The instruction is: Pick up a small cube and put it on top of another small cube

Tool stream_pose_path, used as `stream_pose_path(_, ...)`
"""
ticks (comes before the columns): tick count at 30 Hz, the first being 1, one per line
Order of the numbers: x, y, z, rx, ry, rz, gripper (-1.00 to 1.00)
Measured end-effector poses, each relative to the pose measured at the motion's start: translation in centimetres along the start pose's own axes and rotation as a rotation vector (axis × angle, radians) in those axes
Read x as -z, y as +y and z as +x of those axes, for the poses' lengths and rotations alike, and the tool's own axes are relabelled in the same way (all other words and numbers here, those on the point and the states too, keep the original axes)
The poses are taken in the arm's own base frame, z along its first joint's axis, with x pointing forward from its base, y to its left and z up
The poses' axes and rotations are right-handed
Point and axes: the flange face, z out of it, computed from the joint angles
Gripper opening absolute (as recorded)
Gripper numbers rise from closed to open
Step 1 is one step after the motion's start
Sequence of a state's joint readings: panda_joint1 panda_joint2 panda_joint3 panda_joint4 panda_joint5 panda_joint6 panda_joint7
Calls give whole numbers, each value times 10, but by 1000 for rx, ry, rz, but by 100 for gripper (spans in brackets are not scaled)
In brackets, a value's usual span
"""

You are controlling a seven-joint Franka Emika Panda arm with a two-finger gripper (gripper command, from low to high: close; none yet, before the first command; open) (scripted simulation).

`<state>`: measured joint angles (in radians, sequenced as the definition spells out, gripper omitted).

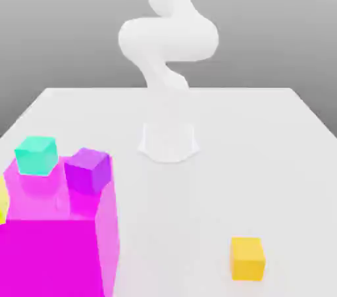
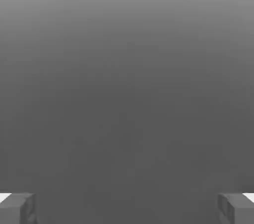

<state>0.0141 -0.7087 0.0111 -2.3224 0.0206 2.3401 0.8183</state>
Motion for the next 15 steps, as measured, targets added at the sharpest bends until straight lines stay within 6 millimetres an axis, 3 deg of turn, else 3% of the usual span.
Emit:
stream_pose_path(7,-144,-3,-49,-27,-179,-125,0)
stream_pose_path(15,-279,27,-143,-41,-341,-298,0)
